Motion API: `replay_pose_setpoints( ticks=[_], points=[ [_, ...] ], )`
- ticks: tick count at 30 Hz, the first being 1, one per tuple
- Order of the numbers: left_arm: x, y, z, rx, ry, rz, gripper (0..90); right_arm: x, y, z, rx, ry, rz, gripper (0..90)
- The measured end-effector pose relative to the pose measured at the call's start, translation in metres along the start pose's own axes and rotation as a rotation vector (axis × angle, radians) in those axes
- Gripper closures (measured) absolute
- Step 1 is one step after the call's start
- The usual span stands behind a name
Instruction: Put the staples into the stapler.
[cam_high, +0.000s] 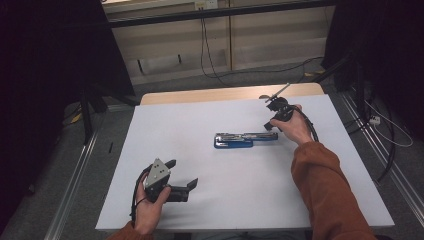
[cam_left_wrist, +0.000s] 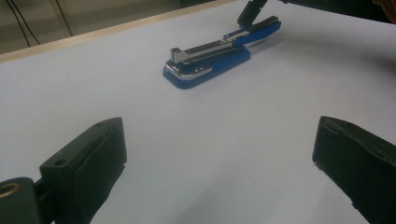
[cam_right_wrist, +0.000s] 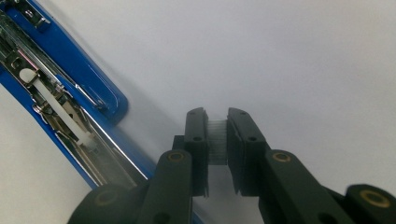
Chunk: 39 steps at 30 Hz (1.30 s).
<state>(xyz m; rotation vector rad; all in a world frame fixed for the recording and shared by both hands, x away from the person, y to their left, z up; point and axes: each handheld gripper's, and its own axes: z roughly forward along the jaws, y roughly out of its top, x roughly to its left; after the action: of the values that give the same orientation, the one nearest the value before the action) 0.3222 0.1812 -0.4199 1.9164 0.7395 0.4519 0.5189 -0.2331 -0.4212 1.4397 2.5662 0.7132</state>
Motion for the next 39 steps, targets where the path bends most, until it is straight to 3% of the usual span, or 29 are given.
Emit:
replay_pose_setpoints(
  ticks=[8,20,39],
  points=[
    [0.000,0.000,0.001,0.005,-0.006,-0.007,3.1,0.000,0.000,-0.003,-0.024,0.019,-0.035,78.9],
    [0.000,0.000,0.001,0.002,-0.006,-0.004,3.2,0.002,0.001,-0.013,-0.084,-0.004,-0.063,79.0],
    [0.001,0.000,0.001,0.004,-0.006,-0.016,3.1,0.022,0.008,-0.019,-0.162,0.073,-0.151,79.0]
  ],
)
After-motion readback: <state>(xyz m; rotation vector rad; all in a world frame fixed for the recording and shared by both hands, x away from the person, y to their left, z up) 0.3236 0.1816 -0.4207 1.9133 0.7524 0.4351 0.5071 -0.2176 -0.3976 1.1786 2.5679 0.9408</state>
